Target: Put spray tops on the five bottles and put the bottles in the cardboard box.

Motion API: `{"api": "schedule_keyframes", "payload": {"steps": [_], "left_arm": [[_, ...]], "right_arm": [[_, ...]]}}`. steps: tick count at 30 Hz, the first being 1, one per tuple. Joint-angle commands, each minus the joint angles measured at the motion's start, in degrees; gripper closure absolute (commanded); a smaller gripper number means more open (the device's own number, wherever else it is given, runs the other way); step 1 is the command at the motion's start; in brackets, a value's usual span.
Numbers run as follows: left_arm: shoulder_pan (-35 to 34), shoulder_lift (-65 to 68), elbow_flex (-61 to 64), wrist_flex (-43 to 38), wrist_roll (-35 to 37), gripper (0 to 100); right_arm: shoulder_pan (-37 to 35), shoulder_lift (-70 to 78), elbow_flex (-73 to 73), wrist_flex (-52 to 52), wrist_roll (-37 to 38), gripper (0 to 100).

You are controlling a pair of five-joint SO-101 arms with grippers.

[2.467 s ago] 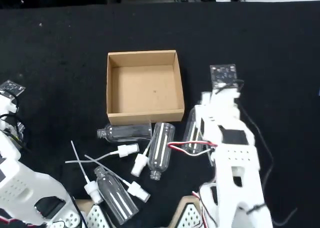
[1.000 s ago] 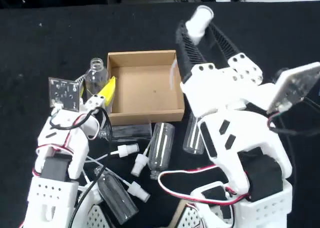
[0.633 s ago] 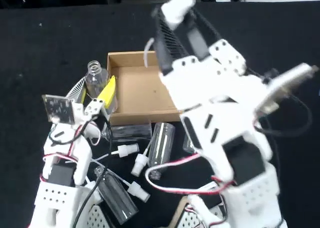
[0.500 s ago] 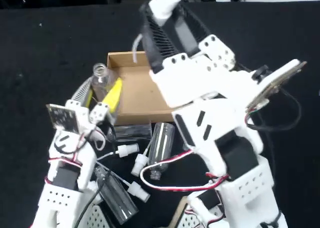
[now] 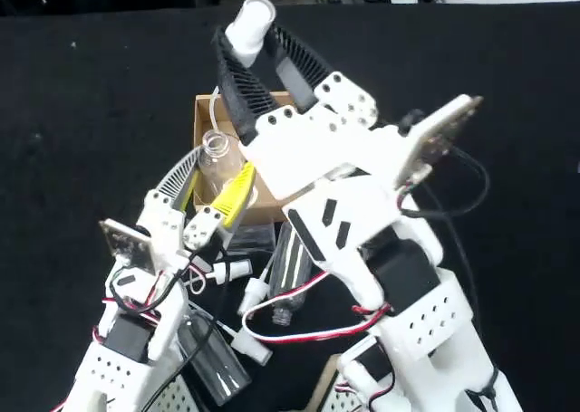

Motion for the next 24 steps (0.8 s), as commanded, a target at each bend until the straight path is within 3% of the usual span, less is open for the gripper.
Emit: {"api": "schedule_keyframes", "payload": {"steps": [1, 24], "left_arm": [[0.4, -1.49, 1.36, 1.41, 0.18, 96], [0.4, -1.14, 1.36, 1.41, 0.18, 96]], "right_arm": [[-0.7, 0.4, 0.48, -1.93, 0.0, 98.7], [-0.97, 0.04, -3.03, -1.67, 0.0, 98.8]]}}
